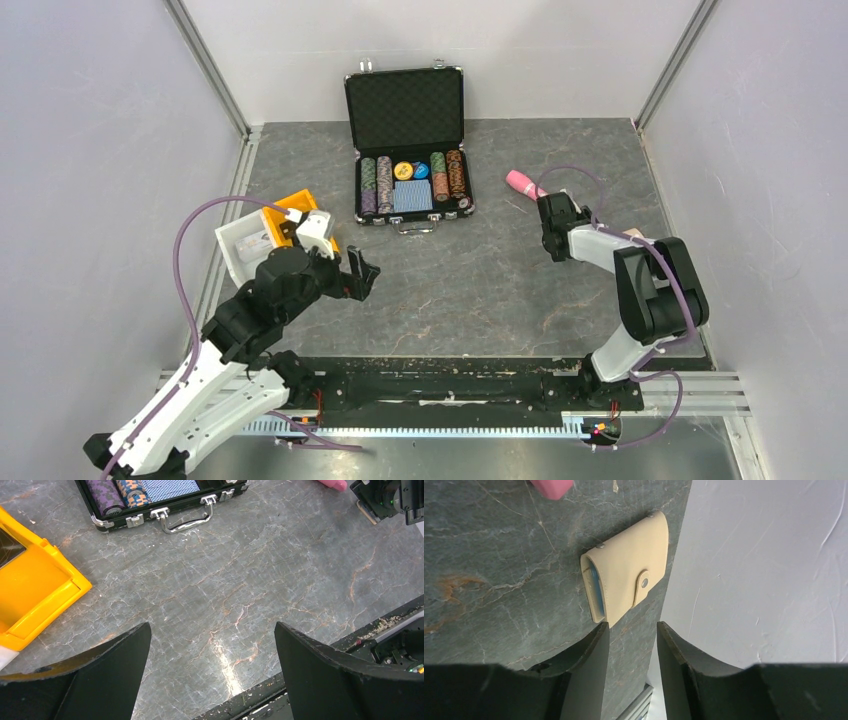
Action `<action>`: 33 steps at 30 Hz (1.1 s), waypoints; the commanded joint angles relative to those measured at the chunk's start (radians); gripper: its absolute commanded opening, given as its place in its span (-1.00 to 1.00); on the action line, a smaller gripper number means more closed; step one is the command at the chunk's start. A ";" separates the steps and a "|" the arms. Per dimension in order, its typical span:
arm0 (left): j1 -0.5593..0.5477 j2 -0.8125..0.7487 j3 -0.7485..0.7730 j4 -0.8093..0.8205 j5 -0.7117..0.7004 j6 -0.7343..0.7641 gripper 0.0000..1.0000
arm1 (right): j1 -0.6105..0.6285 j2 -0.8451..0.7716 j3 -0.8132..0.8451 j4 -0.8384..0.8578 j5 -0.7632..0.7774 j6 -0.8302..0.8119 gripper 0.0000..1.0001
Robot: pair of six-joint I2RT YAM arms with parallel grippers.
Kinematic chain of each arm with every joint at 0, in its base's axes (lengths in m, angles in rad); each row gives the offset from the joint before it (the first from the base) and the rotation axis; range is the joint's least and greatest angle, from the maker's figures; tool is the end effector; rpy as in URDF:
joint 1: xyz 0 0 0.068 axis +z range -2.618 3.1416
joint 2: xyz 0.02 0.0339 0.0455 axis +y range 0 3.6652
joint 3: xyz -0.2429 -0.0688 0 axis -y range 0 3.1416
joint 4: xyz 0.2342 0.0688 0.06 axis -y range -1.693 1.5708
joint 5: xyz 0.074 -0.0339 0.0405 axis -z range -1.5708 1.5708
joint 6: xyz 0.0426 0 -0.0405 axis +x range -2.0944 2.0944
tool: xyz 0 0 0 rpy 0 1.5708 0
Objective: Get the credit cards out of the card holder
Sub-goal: Open the card holder at the center of the board.
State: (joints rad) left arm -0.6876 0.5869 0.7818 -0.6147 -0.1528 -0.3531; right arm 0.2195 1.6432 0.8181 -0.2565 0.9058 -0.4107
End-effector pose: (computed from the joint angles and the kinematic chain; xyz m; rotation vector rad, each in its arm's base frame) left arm 0.1138 -0.0851 0.3049 0.2374 2.0091 -0.5175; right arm 0.2881 0.0299 0.1359 -0.4803 2.4417 -1.2555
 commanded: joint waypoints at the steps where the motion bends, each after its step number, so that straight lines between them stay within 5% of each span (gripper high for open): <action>1: -0.003 0.014 0.003 0.010 -0.018 0.044 1.00 | -0.015 0.016 -0.001 0.063 -0.027 -0.046 -0.13; 23: -0.003 -0.007 0.000 0.018 -0.030 0.028 1.00 | -0.112 0.202 0.046 0.151 -0.045 -0.043 -0.16; 33: -0.003 -0.007 0.002 0.018 -0.023 0.026 1.00 | -0.121 0.199 0.054 0.130 -0.063 -0.032 -0.50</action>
State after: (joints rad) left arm -0.6880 0.5865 0.7803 -0.6189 -0.1665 -0.3531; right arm 0.1028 1.8359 0.8452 -0.1257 0.8650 -0.4614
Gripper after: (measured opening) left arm 0.995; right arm 0.284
